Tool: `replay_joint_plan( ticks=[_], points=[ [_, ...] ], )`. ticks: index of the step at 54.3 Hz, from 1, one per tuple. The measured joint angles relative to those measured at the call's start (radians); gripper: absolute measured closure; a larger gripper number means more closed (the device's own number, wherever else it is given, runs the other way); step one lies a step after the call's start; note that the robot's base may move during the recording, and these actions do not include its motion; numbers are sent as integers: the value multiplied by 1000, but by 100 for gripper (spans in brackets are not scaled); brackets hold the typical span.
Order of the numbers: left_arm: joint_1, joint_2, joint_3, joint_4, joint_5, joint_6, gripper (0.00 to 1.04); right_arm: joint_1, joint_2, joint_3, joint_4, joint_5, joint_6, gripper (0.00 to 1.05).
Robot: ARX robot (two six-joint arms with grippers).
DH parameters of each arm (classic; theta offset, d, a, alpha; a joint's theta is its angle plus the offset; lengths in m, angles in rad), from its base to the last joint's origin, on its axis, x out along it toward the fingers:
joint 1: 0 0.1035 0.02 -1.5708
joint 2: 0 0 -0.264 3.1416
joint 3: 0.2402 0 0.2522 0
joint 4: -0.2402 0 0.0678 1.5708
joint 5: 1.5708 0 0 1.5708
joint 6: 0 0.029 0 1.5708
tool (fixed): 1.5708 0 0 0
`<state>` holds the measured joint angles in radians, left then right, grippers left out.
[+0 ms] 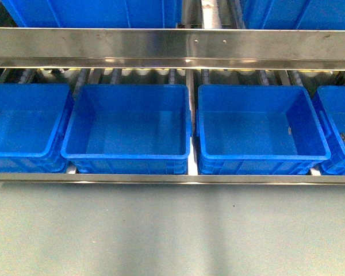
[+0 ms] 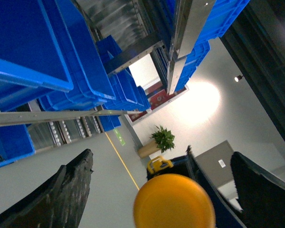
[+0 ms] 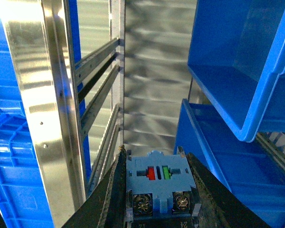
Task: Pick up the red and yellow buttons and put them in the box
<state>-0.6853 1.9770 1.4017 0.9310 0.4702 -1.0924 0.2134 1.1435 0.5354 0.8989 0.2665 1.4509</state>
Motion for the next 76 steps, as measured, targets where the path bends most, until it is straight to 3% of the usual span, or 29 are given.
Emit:
replay_joint_plan(
  ticks=[3, 18, 34, 45, 57, 63, 69, 75, 76],
  points=[
    [9, -34, -10, 6, -20, 13, 7, 1, 0, -5, 2, 3, -5, 78],
    [94, -334, -176, -11, -97, 122, 8, 32, 2, -6, 1, 56, -57, 78],
    [318, -847, -525, -348, -81, 444, 8, 97, -27, 0, -39, 115, -229, 79],
    [579, -1235, -721, -642, -18, 682, 8, 158, -51, 16, -70, 165, -408, 79],
    [1043, -1628, -964, -981, 231, 725, 8, 194, -50, 16, -93, 220, -543, 79],
    [1153, -1686, -1103, -1082, 204, 816, 8, 208, -52, 11, -97, 247, -628, 79],
    [1099, -1748, -1204, -1044, 59, 914, 8, 213, -52, 3, -95, 260, -734, 79],
    [832, -1889, -1309, -948, -315, 1024, 27, 211, -57, -2, -94, 261, -821, 79],
    [809, -1898, -1315, -946, -341, 1032, 29, 211, -58, -2, -95, 261, -827, 79]
  ],
)
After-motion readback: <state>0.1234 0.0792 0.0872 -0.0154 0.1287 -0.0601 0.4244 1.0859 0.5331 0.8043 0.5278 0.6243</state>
